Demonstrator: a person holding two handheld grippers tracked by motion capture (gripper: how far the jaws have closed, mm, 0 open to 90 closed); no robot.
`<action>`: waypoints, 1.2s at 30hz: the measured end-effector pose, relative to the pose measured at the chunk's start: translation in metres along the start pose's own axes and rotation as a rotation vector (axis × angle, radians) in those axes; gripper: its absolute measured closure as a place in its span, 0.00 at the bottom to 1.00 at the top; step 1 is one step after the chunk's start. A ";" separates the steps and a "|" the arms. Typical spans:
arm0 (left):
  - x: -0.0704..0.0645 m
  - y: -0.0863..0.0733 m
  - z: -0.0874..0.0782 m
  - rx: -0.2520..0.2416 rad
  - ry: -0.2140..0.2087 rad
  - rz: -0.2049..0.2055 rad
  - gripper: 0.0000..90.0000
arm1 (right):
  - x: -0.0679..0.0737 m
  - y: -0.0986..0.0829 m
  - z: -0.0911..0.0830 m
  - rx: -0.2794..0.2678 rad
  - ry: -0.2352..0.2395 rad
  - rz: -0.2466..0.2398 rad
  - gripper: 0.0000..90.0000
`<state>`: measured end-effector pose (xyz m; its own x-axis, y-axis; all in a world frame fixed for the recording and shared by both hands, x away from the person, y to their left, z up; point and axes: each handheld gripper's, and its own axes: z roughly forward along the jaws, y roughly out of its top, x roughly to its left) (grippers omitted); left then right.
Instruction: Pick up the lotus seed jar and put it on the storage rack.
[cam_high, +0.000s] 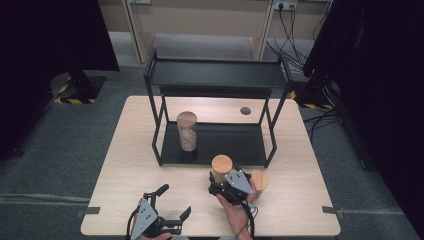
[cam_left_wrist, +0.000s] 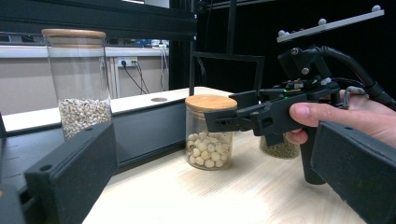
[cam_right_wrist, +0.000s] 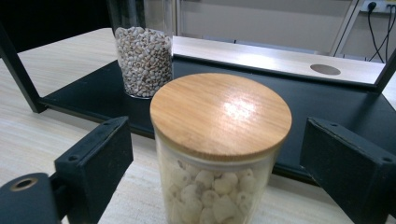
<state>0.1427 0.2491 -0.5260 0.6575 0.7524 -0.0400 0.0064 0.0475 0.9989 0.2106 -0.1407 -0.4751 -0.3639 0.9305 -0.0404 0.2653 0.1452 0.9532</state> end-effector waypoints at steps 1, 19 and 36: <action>0.000 0.000 0.000 0.001 0.000 0.001 0.00 | 0.000 0.001 0.001 0.002 0.000 -0.002 0.13; -0.001 0.000 0.001 0.005 -0.005 0.001 0.00 | -0.013 0.007 0.010 0.031 0.043 -0.036 0.27; -0.001 0.000 0.001 0.008 -0.002 0.002 0.01 | -0.020 0.017 0.008 -0.001 0.062 0.005 0.28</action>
<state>0.1425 0.2478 -0.5257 0.6587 0.7514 -0.0379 0.0111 0.0406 0.9991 0.2299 -0.1538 -0.4601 -0.4176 0.9085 -0.0171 0.2661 0.1402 0.9537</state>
